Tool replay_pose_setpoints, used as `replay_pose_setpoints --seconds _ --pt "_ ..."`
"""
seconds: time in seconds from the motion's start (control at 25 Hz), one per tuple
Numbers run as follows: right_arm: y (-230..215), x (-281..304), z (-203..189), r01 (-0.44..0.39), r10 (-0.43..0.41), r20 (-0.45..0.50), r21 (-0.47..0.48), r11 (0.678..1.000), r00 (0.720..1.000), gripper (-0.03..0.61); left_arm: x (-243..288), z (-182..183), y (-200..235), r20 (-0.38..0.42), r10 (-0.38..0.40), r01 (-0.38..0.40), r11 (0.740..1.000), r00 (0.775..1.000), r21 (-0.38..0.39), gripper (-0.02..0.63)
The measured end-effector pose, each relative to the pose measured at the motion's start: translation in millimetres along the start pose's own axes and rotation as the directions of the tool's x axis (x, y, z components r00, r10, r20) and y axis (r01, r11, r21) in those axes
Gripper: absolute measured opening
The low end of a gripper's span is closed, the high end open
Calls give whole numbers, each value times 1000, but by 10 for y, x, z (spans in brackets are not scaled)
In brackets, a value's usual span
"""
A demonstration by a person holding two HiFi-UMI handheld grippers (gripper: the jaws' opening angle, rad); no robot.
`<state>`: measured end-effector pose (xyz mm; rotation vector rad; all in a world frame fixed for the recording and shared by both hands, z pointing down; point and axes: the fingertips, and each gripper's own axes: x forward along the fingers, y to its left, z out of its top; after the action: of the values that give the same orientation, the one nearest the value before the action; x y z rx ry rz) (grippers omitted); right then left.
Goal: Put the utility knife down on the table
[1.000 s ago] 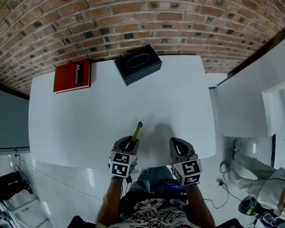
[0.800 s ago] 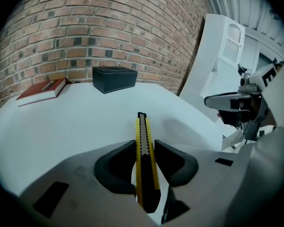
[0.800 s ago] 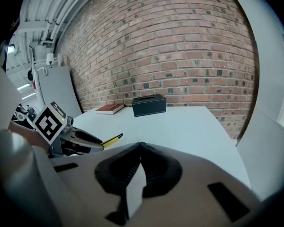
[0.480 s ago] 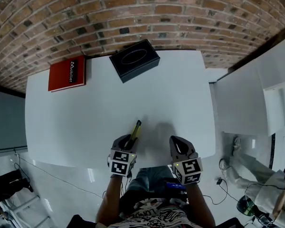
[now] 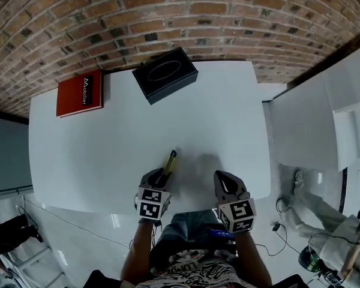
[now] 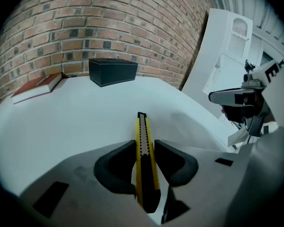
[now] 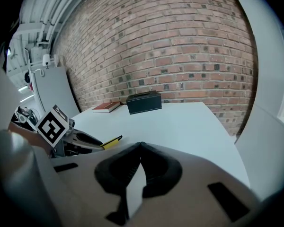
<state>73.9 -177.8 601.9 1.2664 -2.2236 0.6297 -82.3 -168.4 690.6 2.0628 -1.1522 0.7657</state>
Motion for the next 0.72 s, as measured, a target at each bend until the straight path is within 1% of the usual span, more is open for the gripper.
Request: replay_pose_setpoints --seconds 0.24,0.56,0.72 --pt "-64 -14 8 0 0 0 4 1000 1000 0 43 10 -32 -3 -1 0 1000 1000 -5 129" --pt "-143 -98 -12 11 -11 9 19 1000 1000 0 90 -80 -70 -39 18 -17 999 999 39 129" --pt "-183 -148 -1 18 -19 25 31 999 1000 0 98 -77 -81 -36 35 -33 998 999 49 127"
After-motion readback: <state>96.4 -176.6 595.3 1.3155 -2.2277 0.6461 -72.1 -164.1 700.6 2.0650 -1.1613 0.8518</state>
